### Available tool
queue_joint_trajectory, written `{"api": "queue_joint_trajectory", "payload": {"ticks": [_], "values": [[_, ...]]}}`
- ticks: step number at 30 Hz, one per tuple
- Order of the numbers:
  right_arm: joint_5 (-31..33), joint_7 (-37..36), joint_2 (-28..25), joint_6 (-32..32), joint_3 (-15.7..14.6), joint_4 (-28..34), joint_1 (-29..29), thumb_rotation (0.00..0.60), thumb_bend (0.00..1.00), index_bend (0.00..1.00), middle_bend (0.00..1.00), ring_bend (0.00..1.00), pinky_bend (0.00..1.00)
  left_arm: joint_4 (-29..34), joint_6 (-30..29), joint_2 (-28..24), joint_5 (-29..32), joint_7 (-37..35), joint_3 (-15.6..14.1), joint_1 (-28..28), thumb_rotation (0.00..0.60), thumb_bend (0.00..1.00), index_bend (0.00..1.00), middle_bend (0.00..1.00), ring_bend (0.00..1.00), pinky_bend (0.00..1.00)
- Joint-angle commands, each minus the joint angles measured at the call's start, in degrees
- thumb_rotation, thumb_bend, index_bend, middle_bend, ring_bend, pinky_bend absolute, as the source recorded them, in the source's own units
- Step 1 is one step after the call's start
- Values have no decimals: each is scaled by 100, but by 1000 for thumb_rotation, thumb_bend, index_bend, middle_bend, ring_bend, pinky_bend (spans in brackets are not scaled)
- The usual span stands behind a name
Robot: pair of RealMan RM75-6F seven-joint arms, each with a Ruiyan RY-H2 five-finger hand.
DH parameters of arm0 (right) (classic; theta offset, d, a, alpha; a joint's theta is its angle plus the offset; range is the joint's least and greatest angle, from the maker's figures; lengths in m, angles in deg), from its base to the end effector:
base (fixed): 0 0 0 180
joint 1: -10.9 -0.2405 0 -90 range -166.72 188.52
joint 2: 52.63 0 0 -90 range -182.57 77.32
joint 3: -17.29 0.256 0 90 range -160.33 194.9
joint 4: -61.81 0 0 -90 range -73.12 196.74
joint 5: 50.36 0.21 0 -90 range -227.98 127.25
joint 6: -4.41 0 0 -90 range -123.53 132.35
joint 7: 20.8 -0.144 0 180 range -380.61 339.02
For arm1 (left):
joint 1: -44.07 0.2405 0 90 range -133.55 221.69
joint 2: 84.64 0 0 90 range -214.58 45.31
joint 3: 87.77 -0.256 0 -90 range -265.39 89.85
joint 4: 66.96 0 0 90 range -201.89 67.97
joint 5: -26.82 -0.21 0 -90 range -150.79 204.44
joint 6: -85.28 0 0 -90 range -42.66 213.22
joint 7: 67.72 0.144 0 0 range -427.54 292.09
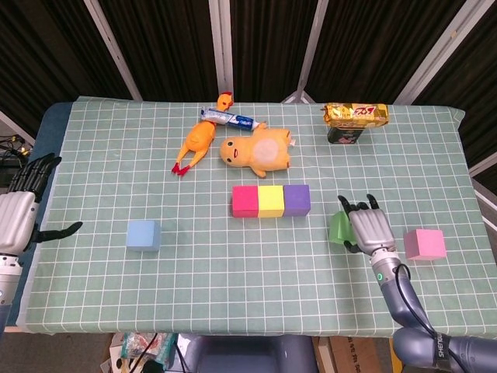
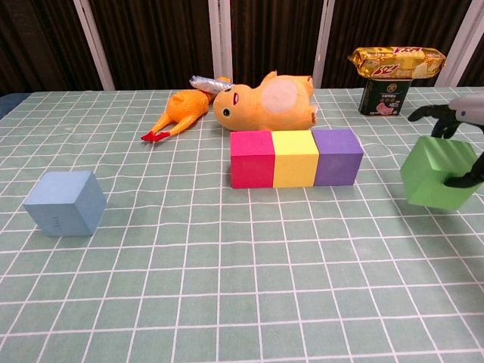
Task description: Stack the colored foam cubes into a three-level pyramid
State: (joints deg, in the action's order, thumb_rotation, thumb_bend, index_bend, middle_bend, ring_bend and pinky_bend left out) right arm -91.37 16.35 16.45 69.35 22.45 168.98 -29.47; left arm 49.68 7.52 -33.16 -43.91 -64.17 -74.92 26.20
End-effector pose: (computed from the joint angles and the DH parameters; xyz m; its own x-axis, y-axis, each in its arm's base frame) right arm -0.1961 -0.3126 0.0762 0.5536 -0.3283 0.7653 -0.8259 -0.0986 0.5551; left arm -0.2042 0.2570 0.2019 0.2034 -0.0426 0.9782 0.9755 -0.0763 -0.2062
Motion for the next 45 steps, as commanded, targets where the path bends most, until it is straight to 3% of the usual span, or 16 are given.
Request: {"api": "queue_joint_trajectory", "payload": {"ticks": [1,12,24,42,45], "values": [[-11,127,-149,-36,126,101,-141,600,302,0,346,223,0,-3,17,-2,4,-15,-3,-5,600,105,0,18,0,0],[565,731,-633,-502,591,337,-954,600,301,0,346,223,0,13,36,-61,39,-151,32,2,600,105,0,18,0,0],[1819,1084,-345,-1436,899,-223,-2242,600,301,0,352,222,0,15,143,-108,130,-298,45,-13,600,105,0,18,0,0],[2395,843,5,-1845,502,-950,-2870,600,301,0,358,222,0,-82,252,-88,274,-345,56,-55,600,105,0,18,0,0],[2833,769,89,-1738,490,-1011,-2999,600,301,0,358,223,0,-103,255,-66,301,-316,57,-65,600,105,0,18,0,0]]}}
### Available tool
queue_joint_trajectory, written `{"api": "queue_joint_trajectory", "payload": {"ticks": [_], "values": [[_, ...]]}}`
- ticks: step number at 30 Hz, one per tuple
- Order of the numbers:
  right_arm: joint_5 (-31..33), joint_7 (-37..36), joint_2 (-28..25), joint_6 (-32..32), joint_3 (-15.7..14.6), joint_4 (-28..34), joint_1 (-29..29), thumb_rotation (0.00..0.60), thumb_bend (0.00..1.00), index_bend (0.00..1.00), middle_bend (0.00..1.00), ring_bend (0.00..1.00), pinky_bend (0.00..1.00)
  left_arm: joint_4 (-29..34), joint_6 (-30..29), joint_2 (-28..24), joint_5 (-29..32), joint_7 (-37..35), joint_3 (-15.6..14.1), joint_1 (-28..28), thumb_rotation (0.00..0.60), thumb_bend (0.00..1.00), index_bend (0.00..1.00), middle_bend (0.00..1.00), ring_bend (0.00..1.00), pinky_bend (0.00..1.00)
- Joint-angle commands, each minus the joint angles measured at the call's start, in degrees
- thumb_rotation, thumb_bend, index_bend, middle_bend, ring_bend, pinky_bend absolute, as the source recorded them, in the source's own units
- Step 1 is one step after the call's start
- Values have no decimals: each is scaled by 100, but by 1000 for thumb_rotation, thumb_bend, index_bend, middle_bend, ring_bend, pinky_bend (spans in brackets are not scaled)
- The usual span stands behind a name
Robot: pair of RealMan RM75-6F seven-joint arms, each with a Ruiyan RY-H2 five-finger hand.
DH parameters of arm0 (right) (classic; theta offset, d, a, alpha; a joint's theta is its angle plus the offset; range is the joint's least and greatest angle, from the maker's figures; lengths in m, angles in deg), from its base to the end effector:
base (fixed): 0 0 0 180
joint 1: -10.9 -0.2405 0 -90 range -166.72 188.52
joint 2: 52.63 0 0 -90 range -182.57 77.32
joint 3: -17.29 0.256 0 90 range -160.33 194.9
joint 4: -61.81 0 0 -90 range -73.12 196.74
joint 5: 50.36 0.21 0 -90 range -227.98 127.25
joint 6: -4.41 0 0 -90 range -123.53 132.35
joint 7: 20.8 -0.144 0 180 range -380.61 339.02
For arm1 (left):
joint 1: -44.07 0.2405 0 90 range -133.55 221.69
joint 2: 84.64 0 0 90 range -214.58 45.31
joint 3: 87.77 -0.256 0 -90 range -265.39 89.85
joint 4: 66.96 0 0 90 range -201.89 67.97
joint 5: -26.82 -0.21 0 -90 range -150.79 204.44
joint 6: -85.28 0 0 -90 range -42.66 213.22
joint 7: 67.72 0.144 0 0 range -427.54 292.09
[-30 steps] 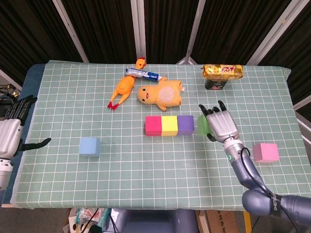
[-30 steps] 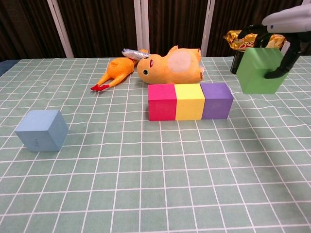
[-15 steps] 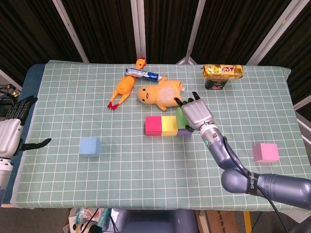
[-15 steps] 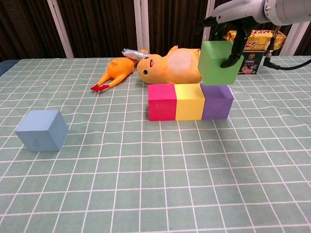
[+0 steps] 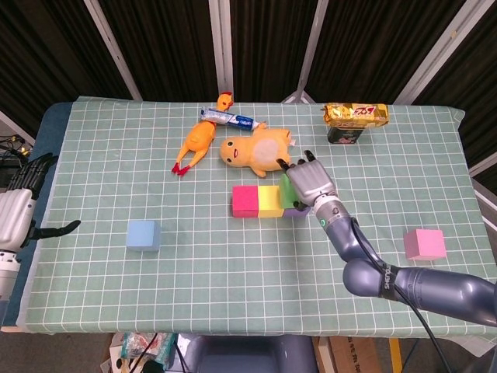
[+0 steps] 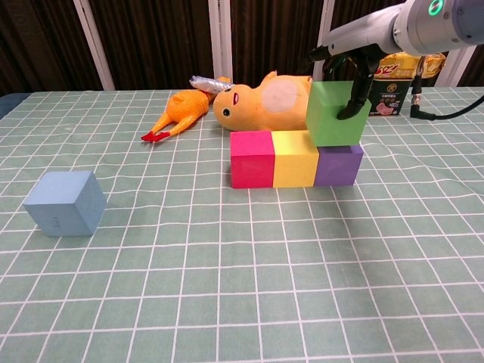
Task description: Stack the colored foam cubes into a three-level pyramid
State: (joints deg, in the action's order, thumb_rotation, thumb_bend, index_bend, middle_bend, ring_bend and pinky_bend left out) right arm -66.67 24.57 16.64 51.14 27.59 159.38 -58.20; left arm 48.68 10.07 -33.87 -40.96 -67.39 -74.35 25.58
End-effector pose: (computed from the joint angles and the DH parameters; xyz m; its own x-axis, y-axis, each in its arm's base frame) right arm -0.0637 -0.4081 0.0632 0.6411 -0.3410 0.6875 -0.7671 -0.3134 0.5598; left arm -0.2118 0.2630 0.2033 0.1633 -0.0136 0.9865 0.9857 -0.0400 -0.1637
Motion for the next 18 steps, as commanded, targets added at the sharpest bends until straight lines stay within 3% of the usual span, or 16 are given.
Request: {"api": "queue_joint_trajectory", "payload": {"ticks": [1,18], "values": [[471,-30,88,132,-52,-59,-181,600,302,0,358,223,0,-6,3,9,10,13,0,-6,600,105,0,18,0,0],[546,-115,133,210,-246,-45,-411,600,302,0,358,222,0,-13,9,-2,16,-31,6,-4,600,105,0,18,0,0]]}}
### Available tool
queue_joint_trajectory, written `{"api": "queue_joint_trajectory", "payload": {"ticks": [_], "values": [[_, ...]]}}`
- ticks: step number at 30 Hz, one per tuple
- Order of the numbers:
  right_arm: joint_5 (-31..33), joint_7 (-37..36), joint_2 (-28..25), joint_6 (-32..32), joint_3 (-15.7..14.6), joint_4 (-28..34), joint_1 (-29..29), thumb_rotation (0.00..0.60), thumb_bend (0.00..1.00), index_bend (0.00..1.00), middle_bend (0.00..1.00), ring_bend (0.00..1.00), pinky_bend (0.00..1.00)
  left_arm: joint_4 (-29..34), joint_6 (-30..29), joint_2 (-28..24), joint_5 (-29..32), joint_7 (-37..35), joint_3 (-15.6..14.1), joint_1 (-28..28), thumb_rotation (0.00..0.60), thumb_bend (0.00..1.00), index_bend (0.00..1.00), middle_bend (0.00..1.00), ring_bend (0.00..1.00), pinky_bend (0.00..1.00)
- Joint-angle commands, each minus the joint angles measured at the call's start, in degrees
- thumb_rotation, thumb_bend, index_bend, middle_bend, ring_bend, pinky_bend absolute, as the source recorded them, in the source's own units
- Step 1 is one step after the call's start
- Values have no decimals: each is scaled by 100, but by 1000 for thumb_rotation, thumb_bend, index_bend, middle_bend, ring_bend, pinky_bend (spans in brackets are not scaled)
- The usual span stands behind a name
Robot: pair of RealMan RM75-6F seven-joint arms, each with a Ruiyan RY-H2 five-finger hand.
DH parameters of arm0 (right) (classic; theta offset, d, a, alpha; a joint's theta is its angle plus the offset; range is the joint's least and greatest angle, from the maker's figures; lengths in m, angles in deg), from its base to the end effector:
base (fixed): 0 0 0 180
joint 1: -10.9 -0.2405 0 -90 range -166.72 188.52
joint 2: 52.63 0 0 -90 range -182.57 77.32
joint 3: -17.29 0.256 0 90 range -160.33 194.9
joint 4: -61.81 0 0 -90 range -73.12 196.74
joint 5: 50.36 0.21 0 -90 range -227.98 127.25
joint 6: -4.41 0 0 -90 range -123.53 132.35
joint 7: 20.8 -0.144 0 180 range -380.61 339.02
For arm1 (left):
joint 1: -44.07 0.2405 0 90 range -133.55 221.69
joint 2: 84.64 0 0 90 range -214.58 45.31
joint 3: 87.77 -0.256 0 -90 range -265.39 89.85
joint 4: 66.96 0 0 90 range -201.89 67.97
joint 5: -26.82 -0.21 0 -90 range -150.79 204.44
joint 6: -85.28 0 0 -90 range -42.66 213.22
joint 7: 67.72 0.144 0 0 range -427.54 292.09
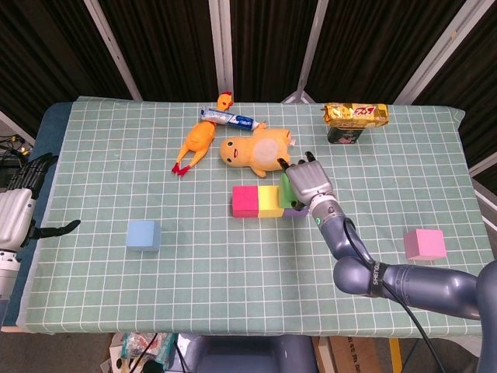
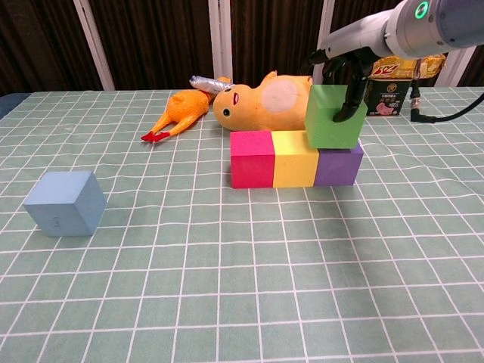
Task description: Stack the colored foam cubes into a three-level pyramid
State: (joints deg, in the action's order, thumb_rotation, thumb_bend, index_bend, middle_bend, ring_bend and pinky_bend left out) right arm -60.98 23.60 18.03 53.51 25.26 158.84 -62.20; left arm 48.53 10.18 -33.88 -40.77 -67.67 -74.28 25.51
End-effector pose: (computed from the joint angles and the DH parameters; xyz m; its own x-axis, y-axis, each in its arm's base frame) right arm -0.0581 -0.4098 0.0563 0.6170 -0.3695 0.6949 -0.7868 -0.2685 0.5558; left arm -0.2123 0.2637 0.2036 0.1598 -0.0138 0.9871 0.9863 -0.0381 -0.1602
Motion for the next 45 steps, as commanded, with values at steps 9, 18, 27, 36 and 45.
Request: {"api": "queue_joint_trajectory", "payload": {"ticks": [9,18,27,36,45], "values": [[-201,-102,12,-73,-105,-34,-46,600,302,0,358,222,0,21,-18,-14,-31,-12,-4,11,600,105,0,18,0,0],[-79,-121,89,-43,-160,-87,-146,600,302,0,358,222,0,22,-10,-19,-21,-22,-1,9,600,105,0,18,0,0],[-18,-137,191,-23,-204,-190,-219,600,301,0,358,223,0,6,8,-29,-2,-51,6,4,600,105,0,18,0,0],[7,-132,245,-10,-240,-234,-271,600,301,0,358,222,0,4,19,-37,0,-66,9,1,600,105,0,18,0,0],[12,-122,283,0,-306,-283,-280,600,299,0,358,220,0,9,24,-41,10,-55,6,-1,600,105,0,18,0,0]]}}
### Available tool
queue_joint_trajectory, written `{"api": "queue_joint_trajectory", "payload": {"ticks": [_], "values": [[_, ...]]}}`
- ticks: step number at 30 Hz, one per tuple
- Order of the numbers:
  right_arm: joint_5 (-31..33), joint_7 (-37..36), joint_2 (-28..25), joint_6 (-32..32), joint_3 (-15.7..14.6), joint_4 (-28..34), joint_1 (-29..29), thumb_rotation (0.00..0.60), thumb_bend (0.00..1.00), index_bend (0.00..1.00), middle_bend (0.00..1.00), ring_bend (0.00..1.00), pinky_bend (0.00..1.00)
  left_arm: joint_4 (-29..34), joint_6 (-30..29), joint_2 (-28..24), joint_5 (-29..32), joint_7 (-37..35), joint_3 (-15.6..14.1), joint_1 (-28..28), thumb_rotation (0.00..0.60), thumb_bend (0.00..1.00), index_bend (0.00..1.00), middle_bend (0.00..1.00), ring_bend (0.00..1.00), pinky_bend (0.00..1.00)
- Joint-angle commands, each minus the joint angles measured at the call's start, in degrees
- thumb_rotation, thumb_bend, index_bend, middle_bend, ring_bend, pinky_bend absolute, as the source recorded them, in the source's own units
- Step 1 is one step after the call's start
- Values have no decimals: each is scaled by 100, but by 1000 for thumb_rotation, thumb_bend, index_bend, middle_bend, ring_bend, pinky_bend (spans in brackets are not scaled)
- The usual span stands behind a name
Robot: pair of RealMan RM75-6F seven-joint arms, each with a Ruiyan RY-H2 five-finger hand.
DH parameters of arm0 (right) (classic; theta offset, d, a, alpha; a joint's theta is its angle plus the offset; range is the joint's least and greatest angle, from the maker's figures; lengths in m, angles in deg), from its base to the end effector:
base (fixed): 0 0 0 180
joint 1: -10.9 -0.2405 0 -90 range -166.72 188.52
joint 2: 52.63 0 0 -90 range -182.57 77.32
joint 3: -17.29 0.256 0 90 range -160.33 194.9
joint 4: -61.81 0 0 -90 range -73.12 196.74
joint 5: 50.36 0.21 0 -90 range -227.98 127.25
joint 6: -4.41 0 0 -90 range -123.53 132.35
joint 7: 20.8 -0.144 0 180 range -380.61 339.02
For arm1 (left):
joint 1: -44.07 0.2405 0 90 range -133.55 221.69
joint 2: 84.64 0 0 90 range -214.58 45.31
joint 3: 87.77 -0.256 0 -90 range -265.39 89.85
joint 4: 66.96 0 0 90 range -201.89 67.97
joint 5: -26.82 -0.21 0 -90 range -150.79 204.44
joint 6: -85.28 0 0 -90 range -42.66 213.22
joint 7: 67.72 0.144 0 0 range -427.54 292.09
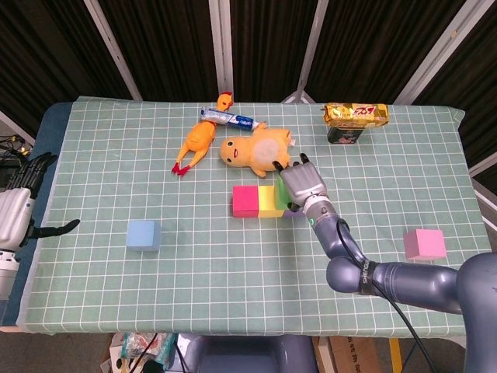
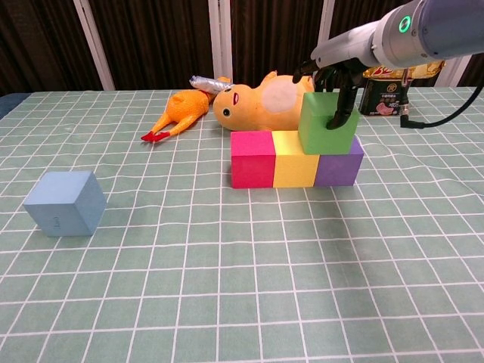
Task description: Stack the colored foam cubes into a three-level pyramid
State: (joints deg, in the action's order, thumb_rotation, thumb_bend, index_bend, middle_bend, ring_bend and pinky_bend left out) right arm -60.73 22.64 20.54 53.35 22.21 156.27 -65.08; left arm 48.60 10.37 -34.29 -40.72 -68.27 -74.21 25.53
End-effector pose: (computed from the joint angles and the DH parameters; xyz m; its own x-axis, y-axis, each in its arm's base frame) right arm -0.0554 -0.4127 0.0427 0.6447 -0.3689 0.6695 -0.7642 -0.2903 0.5760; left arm -0.2124 0.2639 0.2052 0.1547 -0.0128 0.9879 0.9872 -0.0376 -0.1551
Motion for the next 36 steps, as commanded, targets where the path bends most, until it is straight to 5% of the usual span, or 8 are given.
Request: {"api": "queue_joint_trajectory", "payload": {"ticks": [1,9,20,28,36], "values": [[-30,-36,50,29,-3,-39,14,600,299,0,358,215,0,4,8,-2,8,11,-3,-3,600,105,0,18,0,0],[-80,-79,133,90,-28,-94,61,600,299,0,320,165,0,6,22,-3,33,24,-4,-10,600,105,0,18,0,0],[50,-7,155,81,-68,-43,36,600,298,0,7,2,0,2,37,-7,51,47,-8,-18,600,105,0,16,0,0],[68,81,56,379,-66,217,30,600,298,0,0,0,0,-19,38,-11,83,38,4,-21,600,105,0,15,0,0],[-327,7,-579,1125,-249,1125,432,600,298,0,0,0,0,4,18,-25,43,55,-10,-8,600,105,0,15,0,0]]}}
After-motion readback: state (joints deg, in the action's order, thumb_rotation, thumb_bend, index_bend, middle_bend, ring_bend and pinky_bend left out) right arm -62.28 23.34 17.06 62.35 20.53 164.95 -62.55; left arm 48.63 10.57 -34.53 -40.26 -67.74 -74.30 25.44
